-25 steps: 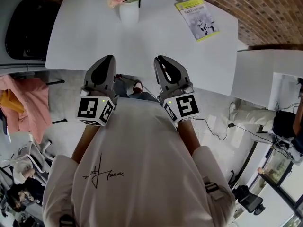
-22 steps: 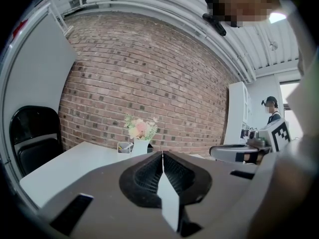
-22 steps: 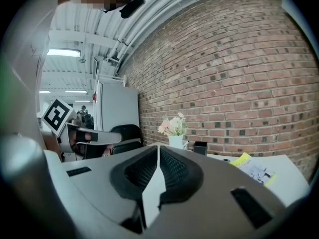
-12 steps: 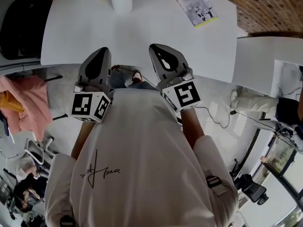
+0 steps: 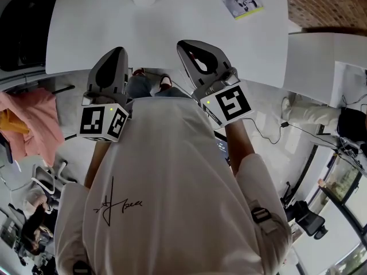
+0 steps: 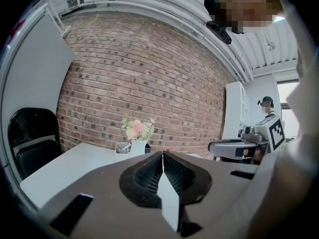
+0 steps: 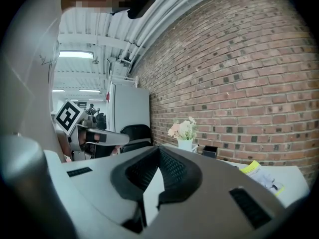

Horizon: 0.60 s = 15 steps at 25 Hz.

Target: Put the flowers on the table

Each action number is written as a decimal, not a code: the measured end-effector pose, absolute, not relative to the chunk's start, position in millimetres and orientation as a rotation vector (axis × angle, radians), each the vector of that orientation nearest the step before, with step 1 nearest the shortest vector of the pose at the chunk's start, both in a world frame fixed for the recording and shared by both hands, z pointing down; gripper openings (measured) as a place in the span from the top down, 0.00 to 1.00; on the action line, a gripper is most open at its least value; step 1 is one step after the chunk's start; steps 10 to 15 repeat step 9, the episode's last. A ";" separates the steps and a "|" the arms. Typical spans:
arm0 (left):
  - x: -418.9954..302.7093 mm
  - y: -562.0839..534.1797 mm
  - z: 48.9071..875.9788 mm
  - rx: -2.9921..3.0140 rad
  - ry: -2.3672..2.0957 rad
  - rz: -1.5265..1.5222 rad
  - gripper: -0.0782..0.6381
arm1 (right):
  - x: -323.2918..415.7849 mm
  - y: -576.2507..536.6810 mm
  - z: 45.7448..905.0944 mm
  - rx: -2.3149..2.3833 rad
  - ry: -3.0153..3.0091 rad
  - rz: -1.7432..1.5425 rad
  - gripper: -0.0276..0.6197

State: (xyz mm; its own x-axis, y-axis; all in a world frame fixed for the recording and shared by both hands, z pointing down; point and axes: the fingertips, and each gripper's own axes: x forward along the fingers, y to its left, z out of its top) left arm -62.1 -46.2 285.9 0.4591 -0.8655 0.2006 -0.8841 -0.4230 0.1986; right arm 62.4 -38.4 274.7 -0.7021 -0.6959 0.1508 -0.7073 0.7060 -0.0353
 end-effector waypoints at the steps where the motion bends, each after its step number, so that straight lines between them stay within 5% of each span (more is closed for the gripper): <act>1: -61.8 -45.6 286.0 2.437 -1.499 0.098 0.88 | 63.1 -37.7 273.9 1.148 -2.786 0.139 0.92; 15: -61.4 -48.4 286.2 2.438 -1.498 0.090 0.88 | 67.5 -45.0 274.0 1.133 -2.795 0.109 0.92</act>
